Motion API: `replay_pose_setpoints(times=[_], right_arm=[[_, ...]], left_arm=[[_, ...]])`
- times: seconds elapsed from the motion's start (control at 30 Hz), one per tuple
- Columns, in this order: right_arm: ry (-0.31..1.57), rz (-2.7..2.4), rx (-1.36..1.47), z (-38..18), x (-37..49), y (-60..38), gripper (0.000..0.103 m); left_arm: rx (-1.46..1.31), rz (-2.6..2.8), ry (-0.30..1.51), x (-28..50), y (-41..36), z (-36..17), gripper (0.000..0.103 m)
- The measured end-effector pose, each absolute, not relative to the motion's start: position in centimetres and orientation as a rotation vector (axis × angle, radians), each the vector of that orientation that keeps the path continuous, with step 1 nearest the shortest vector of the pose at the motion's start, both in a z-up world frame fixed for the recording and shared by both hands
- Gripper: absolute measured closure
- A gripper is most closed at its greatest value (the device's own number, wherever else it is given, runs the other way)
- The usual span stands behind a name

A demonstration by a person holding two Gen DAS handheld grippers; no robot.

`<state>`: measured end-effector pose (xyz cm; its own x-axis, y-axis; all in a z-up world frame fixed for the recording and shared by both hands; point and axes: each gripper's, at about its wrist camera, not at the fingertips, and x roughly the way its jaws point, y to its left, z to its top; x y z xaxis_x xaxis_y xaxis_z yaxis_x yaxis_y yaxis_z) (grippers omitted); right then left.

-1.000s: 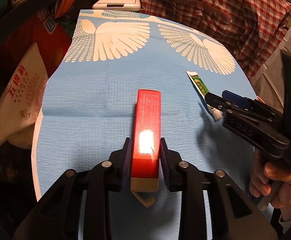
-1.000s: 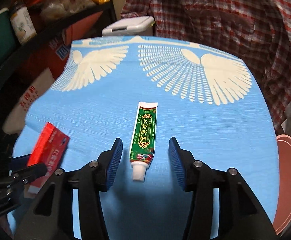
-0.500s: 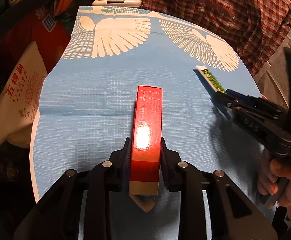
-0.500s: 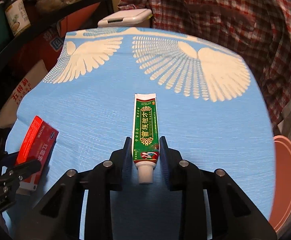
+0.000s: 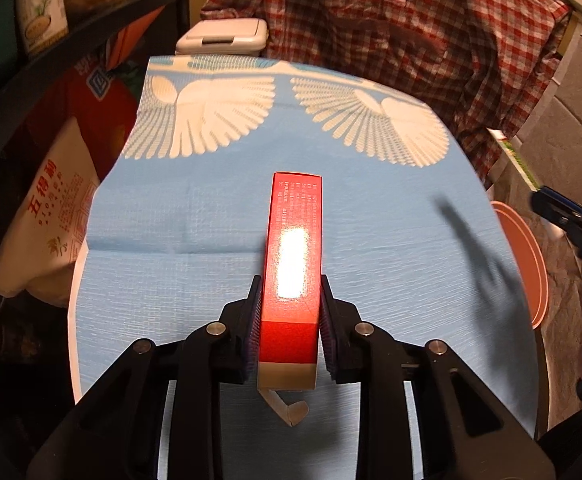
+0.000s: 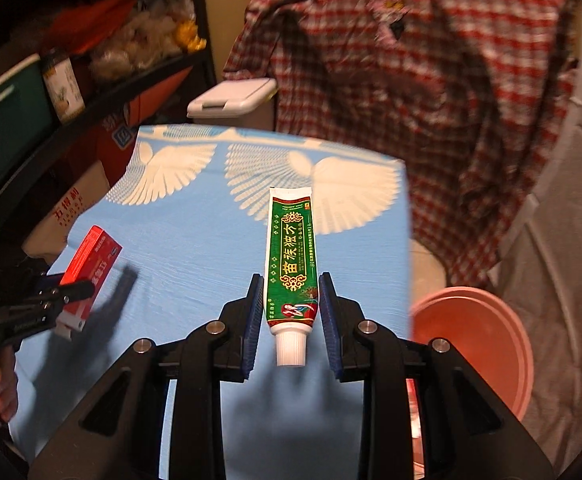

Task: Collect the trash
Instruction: 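Carry the red box and green tube over the pink bucket with both grippers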

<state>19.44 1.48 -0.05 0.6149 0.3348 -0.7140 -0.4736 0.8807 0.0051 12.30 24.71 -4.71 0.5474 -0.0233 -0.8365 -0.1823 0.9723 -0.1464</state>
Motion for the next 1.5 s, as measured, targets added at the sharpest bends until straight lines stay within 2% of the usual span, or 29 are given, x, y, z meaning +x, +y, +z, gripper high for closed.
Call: replay_pose_setpoints(times=[0.2,0.67,1.2,1.5], right_arm=[[0.692,0.427,-0.138,2.7,17.2,-4.1,0.075],[0.651,0.274,-0.01,2.0,16.7,-13.2,0.075],[0.668,0.214,0.013,0.8,17.9,-17.4,0.075],[0.678,0.2,0.014,0.2,18.6,-18.5,0.075]], left_arm=[[-0.188,0.095,0.931,12.3,21.8,-2.7,0.077],[-0.156,0.038,0.8,13.3,12.0,1.6,0.077],[-0.133,-0.076,0.797,16.4,2.4,1.0,0.077],[-0.15,-0.119,0.8,17.8,-0.4,0.4,0.077]])
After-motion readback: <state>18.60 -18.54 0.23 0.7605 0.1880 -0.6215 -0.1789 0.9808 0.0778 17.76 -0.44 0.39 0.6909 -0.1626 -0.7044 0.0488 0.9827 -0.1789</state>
